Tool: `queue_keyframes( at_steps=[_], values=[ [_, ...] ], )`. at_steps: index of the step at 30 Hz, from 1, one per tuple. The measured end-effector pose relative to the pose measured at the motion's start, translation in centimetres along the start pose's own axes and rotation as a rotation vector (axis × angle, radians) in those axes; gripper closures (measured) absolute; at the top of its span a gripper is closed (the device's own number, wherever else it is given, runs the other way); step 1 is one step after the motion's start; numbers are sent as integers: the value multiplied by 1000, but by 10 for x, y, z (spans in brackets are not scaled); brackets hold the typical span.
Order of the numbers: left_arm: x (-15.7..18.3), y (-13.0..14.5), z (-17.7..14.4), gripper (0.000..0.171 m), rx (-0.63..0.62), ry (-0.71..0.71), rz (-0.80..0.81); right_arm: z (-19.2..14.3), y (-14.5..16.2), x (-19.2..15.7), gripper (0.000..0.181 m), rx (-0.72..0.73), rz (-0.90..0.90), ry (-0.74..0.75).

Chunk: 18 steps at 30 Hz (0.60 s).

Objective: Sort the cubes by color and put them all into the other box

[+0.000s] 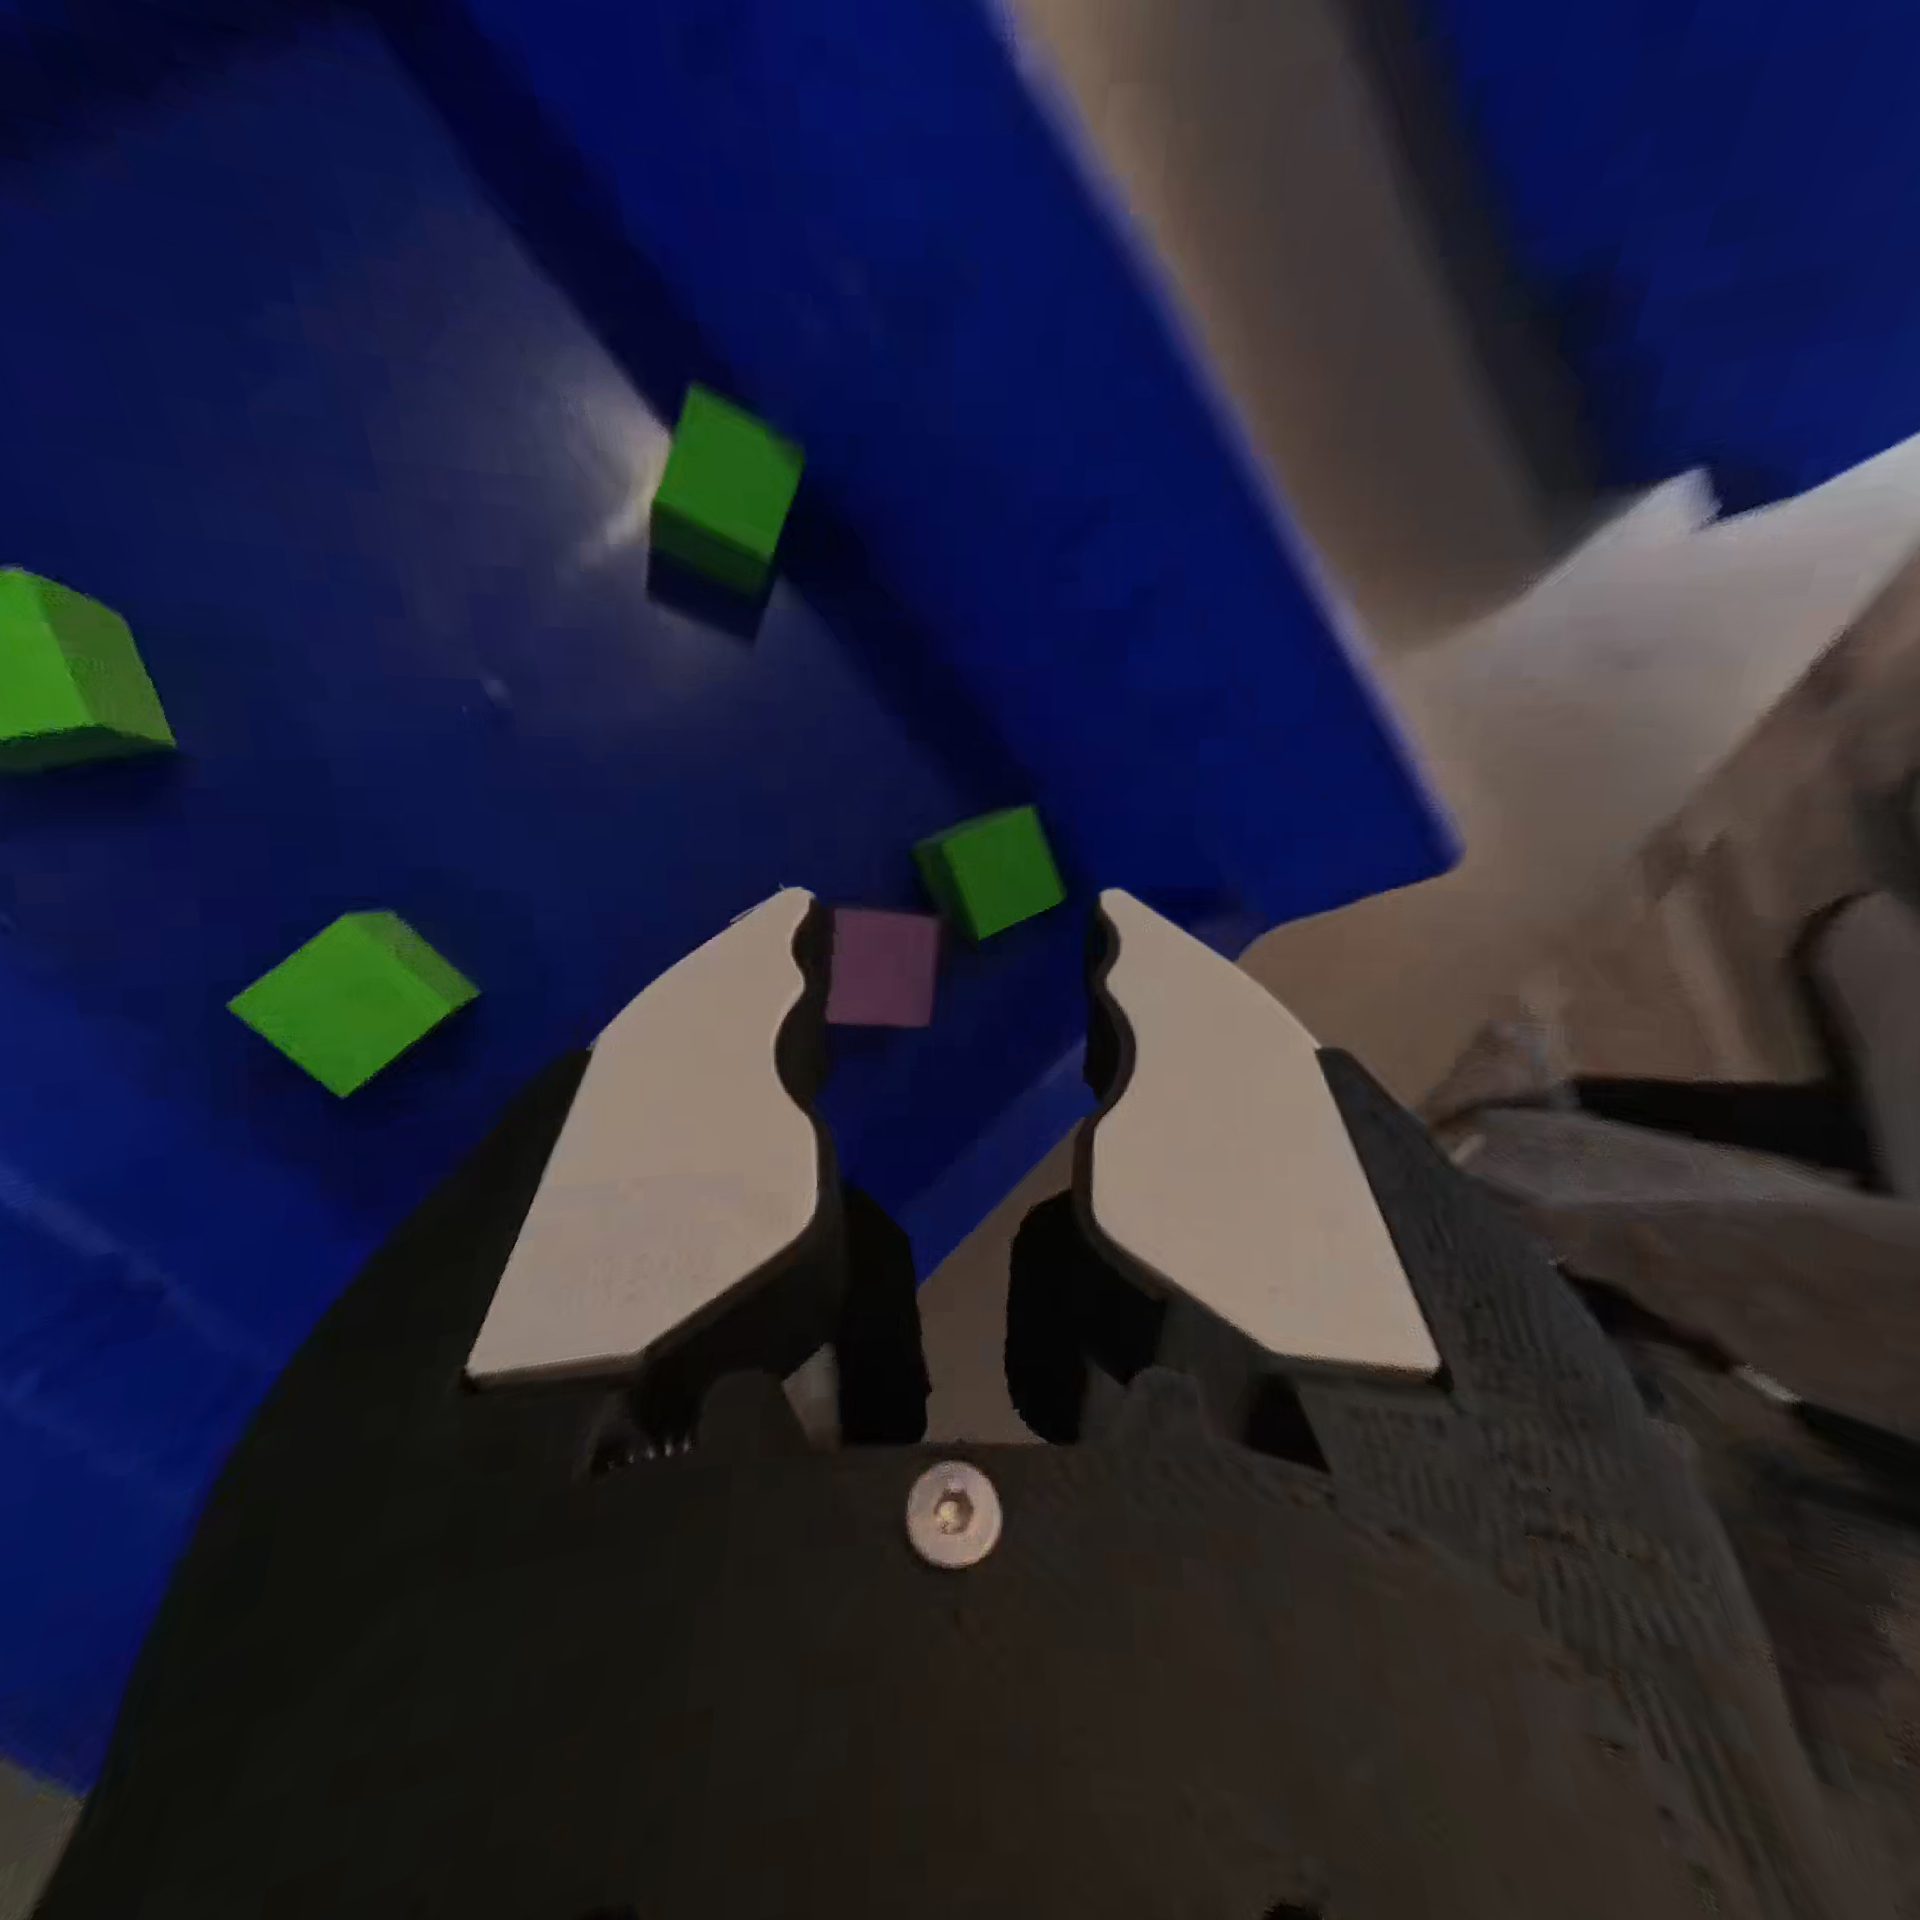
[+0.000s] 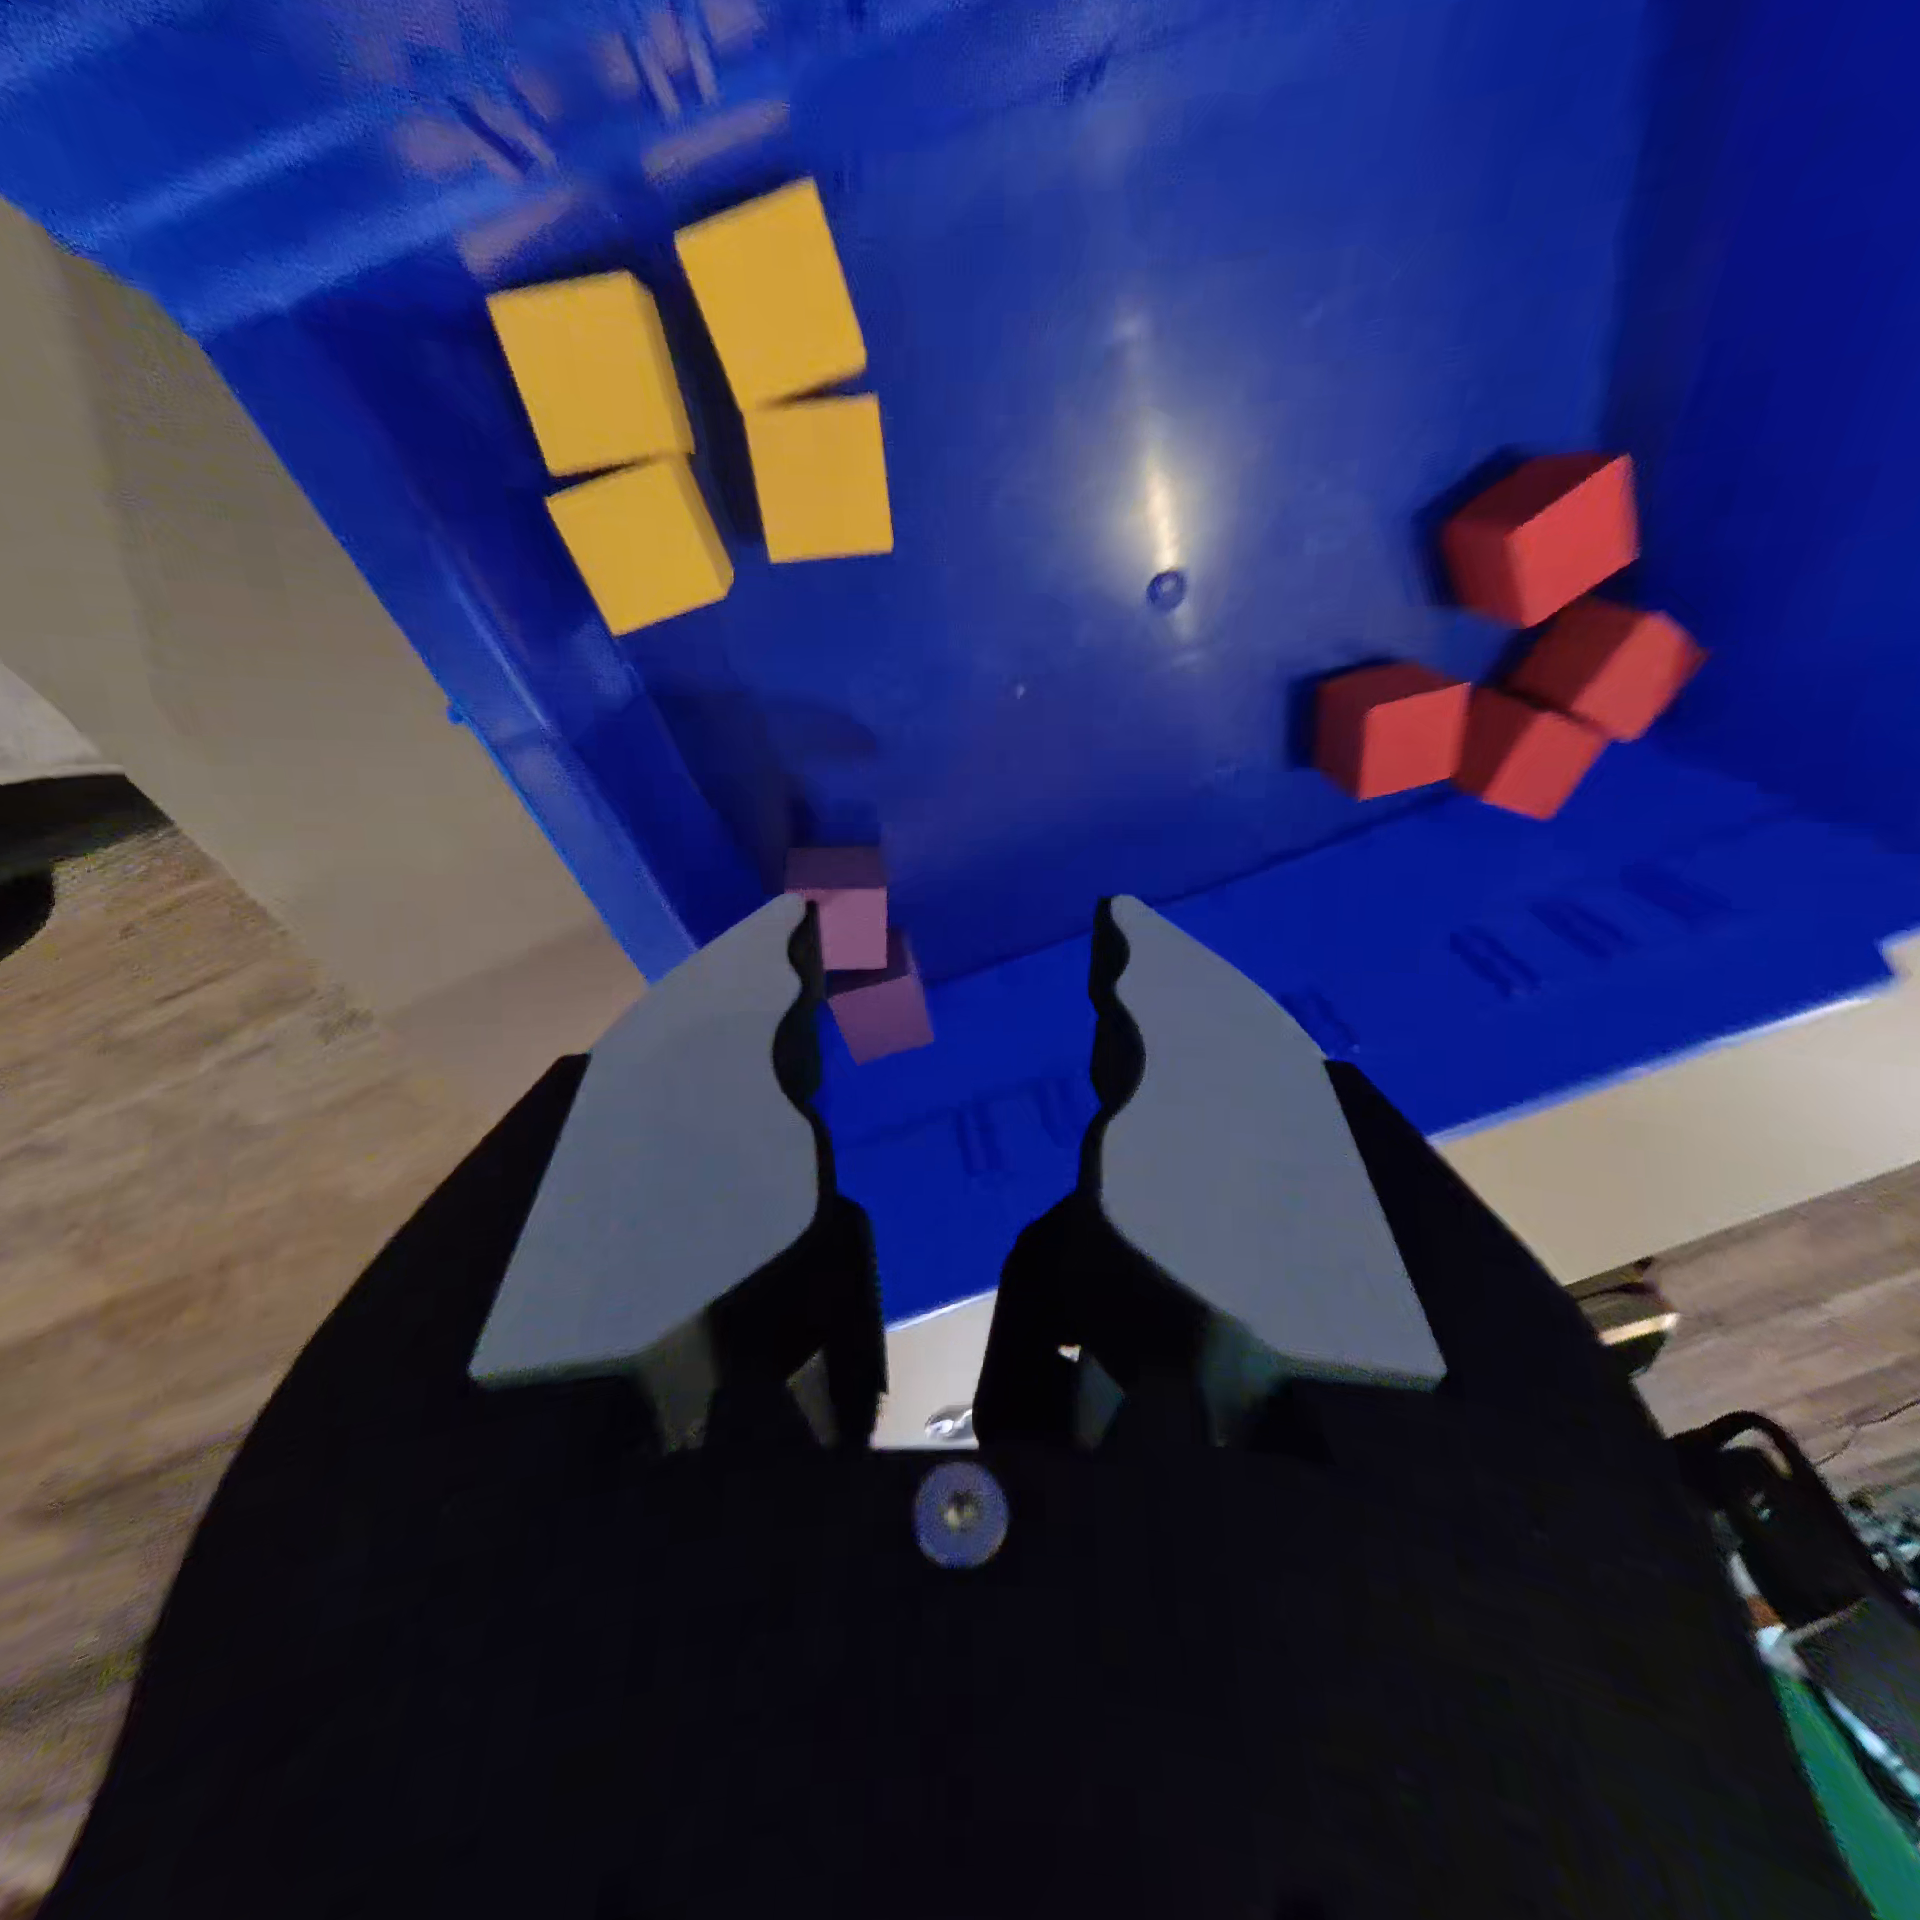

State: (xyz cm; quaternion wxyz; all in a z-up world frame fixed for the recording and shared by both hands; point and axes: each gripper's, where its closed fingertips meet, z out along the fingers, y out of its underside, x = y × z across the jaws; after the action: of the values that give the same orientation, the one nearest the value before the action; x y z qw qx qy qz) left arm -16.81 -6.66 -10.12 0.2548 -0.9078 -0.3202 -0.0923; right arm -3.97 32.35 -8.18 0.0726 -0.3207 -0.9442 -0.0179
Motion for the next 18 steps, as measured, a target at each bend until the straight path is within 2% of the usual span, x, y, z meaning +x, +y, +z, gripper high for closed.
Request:
queue_keyframes(
  at_steps=[4,8,18],
  values=[
    [-11,17,24,116,-146,-129,38,-14,-10,-3,134,61,-40,71],
    [-22,26,29,114,-221,-212,41,-19,-18,-10,136,105,-77,100],
    [-24,36,26,115,-261,-172,34,-18,-25,-11,139,147,-84,112]
  ],
)
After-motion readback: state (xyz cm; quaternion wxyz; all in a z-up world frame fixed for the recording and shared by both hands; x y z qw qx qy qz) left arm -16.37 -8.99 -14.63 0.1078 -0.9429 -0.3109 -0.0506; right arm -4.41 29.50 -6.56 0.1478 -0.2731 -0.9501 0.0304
